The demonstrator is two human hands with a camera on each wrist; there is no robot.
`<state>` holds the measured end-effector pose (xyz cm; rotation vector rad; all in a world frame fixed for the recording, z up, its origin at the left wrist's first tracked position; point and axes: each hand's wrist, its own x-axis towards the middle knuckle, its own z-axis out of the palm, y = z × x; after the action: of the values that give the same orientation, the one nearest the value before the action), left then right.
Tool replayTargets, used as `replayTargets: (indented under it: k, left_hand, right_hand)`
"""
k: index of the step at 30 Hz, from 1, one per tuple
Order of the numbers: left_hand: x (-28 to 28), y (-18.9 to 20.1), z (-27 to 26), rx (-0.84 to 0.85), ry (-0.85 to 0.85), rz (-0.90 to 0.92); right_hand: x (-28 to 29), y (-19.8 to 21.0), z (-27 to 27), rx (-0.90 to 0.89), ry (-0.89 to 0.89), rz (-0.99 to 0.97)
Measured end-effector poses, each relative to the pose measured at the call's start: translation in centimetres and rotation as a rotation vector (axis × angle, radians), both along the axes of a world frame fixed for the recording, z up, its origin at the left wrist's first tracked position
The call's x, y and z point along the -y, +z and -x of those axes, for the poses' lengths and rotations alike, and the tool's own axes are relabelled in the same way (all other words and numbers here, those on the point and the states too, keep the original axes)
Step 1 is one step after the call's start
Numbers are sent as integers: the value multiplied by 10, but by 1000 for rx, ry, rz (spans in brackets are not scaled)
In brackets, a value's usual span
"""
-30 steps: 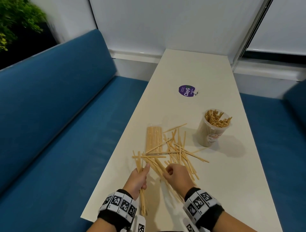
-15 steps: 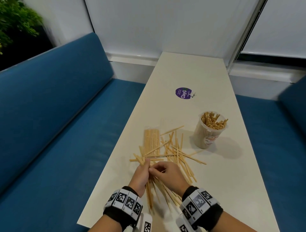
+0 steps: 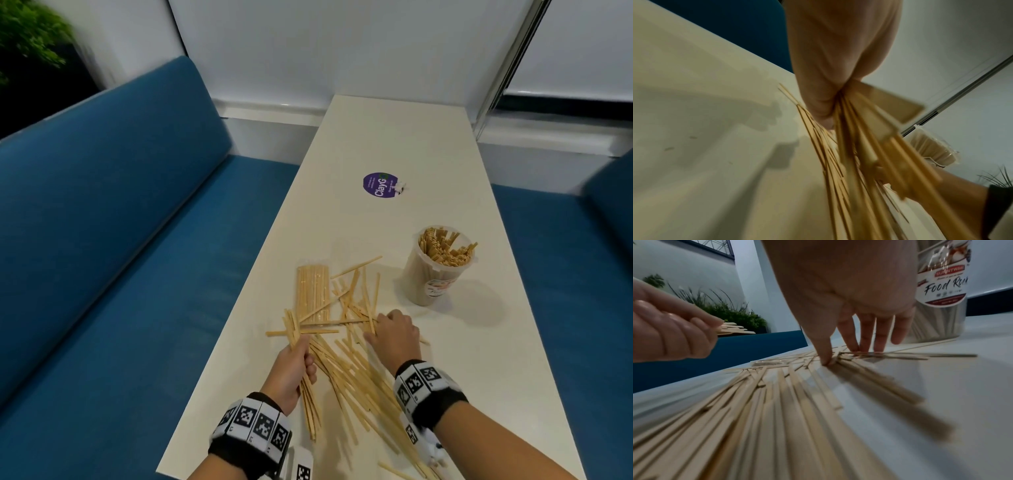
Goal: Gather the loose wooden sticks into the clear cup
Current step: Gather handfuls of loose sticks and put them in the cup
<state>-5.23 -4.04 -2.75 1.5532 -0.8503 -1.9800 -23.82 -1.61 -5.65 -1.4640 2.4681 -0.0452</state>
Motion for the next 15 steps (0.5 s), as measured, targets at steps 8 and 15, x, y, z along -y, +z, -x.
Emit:
replayTargets:
  k: [8, 15]
  left_hand:
    - [5, -7, 6, 34, -35, 16]
    - [8, -5, 27, 23, -67, 60]
  right_hand:
    - [-15, 11, 6, 301, -114, 126]
    - [-34, 43, 19, 710, -372, 385]
